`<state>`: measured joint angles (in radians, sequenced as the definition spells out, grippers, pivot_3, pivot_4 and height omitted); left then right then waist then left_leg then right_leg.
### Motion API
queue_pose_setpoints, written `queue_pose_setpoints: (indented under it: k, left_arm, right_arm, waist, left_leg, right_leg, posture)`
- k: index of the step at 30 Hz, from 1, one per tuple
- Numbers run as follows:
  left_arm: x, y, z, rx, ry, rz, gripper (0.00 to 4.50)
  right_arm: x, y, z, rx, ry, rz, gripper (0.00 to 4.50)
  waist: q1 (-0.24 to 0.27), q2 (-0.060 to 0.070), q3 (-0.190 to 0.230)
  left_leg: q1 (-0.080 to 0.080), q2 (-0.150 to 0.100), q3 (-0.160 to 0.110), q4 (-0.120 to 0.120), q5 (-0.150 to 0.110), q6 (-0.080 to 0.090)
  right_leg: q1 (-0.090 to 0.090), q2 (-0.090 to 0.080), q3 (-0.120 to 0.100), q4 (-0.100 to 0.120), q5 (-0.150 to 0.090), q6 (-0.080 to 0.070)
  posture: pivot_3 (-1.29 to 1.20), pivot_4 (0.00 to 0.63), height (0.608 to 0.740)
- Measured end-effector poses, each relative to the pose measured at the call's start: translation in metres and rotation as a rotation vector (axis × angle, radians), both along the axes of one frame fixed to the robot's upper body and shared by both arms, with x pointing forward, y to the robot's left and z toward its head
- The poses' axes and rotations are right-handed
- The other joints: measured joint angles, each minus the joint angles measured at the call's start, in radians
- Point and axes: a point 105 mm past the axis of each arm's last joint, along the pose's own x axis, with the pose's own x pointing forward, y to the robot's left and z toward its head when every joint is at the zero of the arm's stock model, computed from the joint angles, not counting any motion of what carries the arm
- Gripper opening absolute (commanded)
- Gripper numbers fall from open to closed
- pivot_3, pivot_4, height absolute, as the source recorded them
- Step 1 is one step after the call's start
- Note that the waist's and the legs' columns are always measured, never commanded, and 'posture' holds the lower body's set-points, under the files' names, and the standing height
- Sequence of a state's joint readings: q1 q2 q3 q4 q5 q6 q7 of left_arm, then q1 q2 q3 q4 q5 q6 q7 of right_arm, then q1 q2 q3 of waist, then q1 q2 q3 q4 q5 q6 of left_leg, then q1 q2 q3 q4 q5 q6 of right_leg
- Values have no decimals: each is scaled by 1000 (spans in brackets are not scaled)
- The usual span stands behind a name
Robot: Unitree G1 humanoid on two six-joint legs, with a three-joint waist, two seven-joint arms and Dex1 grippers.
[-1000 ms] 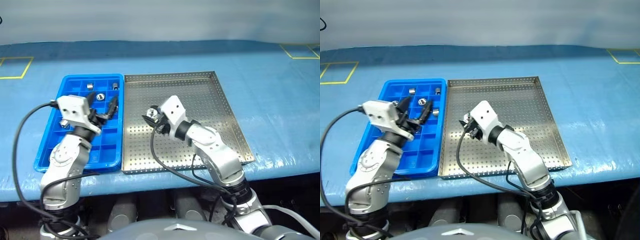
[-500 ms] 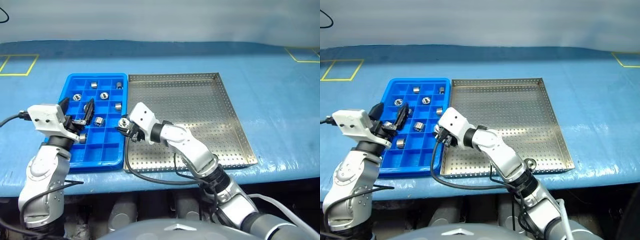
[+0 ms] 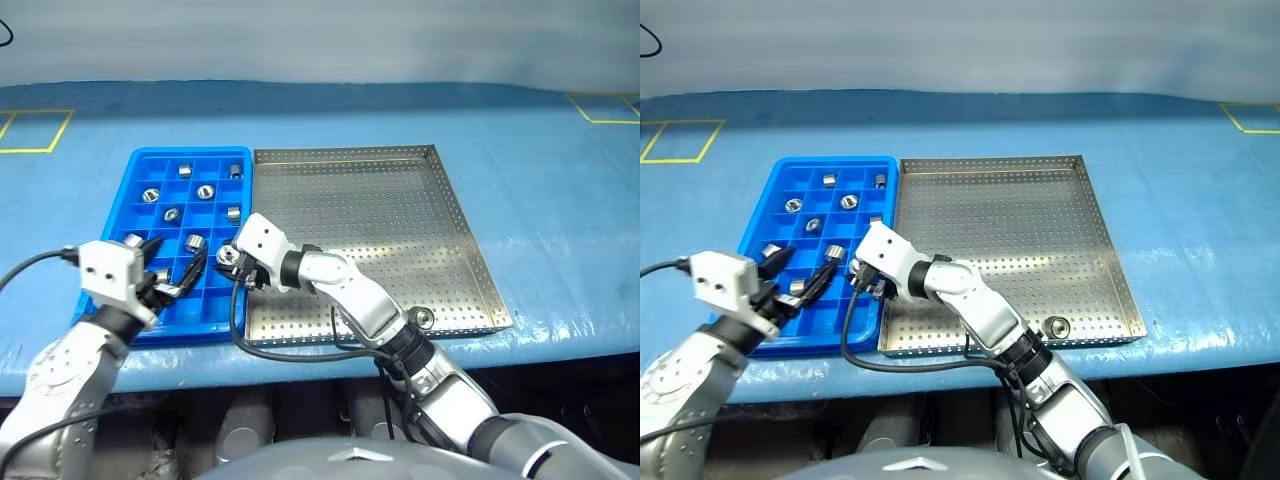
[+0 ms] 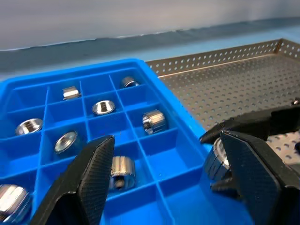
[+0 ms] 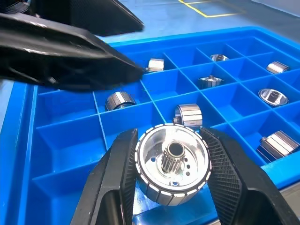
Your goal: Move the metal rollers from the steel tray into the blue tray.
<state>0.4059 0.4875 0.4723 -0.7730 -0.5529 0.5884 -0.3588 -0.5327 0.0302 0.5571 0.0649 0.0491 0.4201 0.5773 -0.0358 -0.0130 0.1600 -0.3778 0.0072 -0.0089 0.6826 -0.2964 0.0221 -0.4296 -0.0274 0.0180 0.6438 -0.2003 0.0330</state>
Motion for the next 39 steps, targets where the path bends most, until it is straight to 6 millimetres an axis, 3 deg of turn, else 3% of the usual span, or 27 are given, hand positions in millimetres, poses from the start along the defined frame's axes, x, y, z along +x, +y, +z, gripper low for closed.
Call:
queue_pose_setpoints:
  k: [4,18,19,23,29,31,34,37,39]
  left_arm:
    - [-16,11,2,25,24,23,3946]
    - [-29,-7,-11,-12,92,-34,3946]
    - [-30,-8,-11,-13,93,-34,3946]
    - [-28,-11,-11,-19,90,-45,3946]
    - [-19,-27,-9,-46,60,-104,3946]
    - [-15,-36,-8,-63,50,-136,3946]
    - [-9,-52,-9,-91,42,-197,3946]
    - [-5,-62,-13,-115,52,-236,3946]
    - [-1,-69,-15,-130,58,-266,3946]
  right_arm:
    - [4,-1,-10,-20,25,-4,1753]
    - [8,2,-21,-49,61,13,1753]
    - [8,2,-21,-49,64,14,2465]
    - [7,3,-20,-44,65,23,3572]
    - [11,-7,0,15,2,-25,3572]
    - [14,-19,15,41,-43,-58,3572]
    - [24,-57,28,7,-114,-159,3572]
    - [39,-115,17,-130,-124,-328,3572]
    - [42,-165,2,-280,-104,-460,3572]
  waist:
    - [18,0,0]
    - [27,-1,0]
    - [27,-1,-1]
    - [28,-1,0]
    - [28,-1,0]
    - [29,-1,0]
    - [34,-1,-1]
    - [38,-1,-1]
    - [37,-1,0]
  left_leg:
    - [0,0,-1,0,0,0]
    - [1,0,-2,0,1,-1]
    - [1,0,-2,0,1,-1]
    - [1,0,-2,0,1,-1]
    - [0,0,-2,0,1,-1]
    - [0,-1,-2,0,1,-1]
    - [0,-2,-3,0,0,-1]
    - [0,-2,-2,0,0,0]
    - [0,-2,-1,0,0,0]
  right_leg:
    - [1,-1,-1,0,-1,-2]
    - [1,0,-2,0,-2,-3]
    - [1,0,-2,0,-2,-3]
    - [1,0,-2,0,-2,-3]
    - [1,0,-2,0,-2,-3]
    - [2,0,-2,0,-1,-2]
    - [2,-1,-2,-1,-1,-2]
    - [2,-1,-1,-1,-1,-2]
    - [2,-1,-1,-1,-2,-3]
  posture:
    - [80,150,740]
    - [101,150,740]
    - [99,150,740]
    - [95,150,740]
    - [69,150,740]
    - [65,150,740]
    - [41,150,740]
    - [0,150,740]
    - [-30,150,740]
